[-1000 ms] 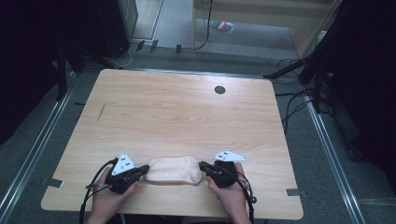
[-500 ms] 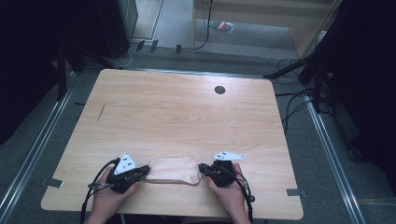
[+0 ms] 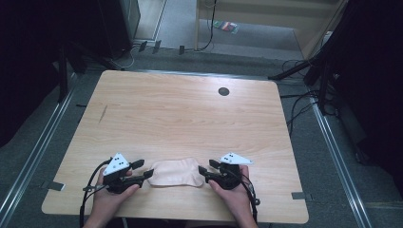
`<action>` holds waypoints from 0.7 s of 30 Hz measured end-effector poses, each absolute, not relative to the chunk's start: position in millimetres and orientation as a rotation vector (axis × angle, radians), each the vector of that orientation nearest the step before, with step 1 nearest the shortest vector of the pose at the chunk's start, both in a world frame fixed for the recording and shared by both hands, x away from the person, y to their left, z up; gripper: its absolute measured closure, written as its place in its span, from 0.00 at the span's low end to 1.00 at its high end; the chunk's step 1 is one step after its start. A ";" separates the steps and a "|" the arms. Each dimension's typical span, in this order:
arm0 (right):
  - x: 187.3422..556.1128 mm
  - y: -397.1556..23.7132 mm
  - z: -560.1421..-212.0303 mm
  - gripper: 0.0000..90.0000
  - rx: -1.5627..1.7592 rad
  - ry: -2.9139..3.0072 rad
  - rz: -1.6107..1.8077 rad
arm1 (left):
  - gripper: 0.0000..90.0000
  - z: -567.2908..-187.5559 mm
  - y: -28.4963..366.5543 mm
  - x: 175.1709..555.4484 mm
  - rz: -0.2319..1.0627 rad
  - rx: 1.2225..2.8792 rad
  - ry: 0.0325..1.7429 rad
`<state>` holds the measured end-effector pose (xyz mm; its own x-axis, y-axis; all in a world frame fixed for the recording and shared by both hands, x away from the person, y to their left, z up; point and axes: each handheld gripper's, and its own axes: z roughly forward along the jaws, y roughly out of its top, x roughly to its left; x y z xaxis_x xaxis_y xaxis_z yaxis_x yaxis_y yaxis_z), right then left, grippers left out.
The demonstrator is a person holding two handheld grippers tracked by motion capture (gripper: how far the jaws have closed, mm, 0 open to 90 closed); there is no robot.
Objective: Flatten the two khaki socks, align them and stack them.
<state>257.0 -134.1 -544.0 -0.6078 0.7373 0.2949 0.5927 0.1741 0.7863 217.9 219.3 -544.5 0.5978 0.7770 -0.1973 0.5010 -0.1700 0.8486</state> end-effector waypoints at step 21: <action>262.8 -158.2 -531.8 0.16 1.336 2.120 1.405 | 0.15 -535.3 249.7 218.0 0.411 1.683 1.082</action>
